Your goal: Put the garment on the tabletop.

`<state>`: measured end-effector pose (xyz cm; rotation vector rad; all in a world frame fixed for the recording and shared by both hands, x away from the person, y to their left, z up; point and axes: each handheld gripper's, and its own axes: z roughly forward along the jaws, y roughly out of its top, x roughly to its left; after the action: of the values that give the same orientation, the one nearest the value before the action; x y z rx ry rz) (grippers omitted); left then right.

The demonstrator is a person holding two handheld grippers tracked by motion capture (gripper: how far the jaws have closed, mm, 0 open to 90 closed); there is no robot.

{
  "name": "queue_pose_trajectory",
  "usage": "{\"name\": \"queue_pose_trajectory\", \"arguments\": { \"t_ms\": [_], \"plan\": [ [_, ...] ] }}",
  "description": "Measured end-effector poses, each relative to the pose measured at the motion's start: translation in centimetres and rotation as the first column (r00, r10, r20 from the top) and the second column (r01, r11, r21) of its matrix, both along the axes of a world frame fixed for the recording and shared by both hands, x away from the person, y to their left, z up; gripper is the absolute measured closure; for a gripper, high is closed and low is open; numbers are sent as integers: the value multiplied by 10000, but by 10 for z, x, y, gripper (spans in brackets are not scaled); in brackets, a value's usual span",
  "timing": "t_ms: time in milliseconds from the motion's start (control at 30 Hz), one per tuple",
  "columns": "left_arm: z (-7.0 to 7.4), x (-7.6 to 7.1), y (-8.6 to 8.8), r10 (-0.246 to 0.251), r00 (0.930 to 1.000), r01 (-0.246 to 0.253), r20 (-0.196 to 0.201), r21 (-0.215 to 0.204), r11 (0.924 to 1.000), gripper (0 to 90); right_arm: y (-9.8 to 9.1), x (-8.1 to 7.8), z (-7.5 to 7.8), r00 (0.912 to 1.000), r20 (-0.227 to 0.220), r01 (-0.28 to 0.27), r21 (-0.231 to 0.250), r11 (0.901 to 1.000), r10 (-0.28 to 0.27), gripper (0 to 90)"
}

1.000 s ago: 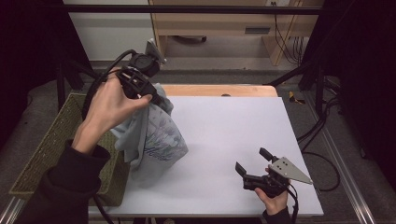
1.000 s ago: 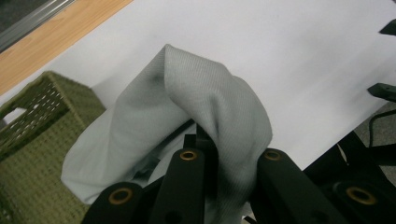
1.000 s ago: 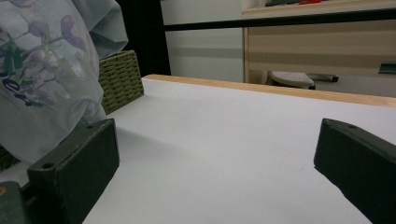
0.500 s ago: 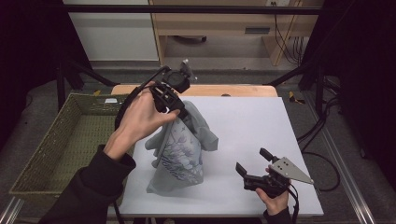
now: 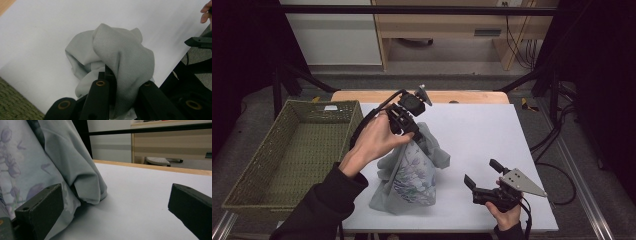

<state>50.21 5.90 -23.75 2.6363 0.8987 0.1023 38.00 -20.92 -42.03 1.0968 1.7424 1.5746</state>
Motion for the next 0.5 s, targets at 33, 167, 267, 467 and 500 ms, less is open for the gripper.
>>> {"name": "queue_pose_trajectory", "arguments": {
  "t_ms": [33, 167, 267, 467, 500],
  "plan": [
    [-6, 1, -3, -125, 9999, 124, -93, -63, 9999, 839, 0, 0, 0, 10000, 41, -13, -11, 10000, 14, 4],
    [-19, 1, -8, -189, 9997, 188, -139, -76, 9998, 839, -1, 0, 0, 10000, 18, -3, 24, 10000, 3, 4],
    [-26, 2, -11, -290, 9994, 287, -208, -141, 9995, 838, -1, 0, 0, 10000, 14, -15, -2, 10000, 15, 4],
    [-42, 3, -17, -426, 9982, 415, -428, -255, 9988, 834, -1, 0, 0, 10000, 18, -22, 56, 10000, 22, 4],
    [-42, 3, -17, -426, 9982, 415, -428, -255, 9988, 834, -1, 0, 0, 10000, 16, -11, 71, 10000, 11, 5]
  ]
}}
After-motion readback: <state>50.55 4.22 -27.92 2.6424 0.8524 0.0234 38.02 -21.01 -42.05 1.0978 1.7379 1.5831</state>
